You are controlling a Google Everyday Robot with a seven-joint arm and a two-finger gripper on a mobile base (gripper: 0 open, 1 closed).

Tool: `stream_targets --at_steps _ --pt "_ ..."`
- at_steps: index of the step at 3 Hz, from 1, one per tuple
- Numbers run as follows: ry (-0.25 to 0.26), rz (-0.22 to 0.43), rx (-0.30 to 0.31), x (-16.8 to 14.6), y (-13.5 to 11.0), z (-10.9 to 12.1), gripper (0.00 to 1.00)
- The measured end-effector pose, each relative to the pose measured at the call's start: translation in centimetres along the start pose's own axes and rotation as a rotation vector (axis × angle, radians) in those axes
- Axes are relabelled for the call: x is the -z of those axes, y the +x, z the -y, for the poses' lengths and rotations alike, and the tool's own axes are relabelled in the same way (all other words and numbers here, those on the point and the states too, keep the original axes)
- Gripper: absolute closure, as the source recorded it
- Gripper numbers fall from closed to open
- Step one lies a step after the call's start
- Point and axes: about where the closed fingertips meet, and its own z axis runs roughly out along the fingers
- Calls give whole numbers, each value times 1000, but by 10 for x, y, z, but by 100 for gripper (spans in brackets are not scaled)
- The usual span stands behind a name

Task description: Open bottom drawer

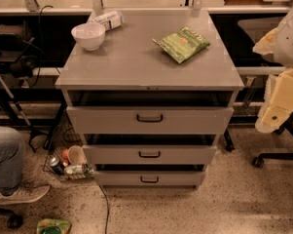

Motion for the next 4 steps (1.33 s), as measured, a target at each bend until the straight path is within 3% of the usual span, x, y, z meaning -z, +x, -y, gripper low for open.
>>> stream_targets --at_steps 1,2,3,4 --pt "0 0 0 0 0 0 0" --pt "-30 22 -7 -26 5 -12 0" --pt "-91 87 3 -77 3 -37 0" --pt "-207 216 -5 -171 -8 -82 0"
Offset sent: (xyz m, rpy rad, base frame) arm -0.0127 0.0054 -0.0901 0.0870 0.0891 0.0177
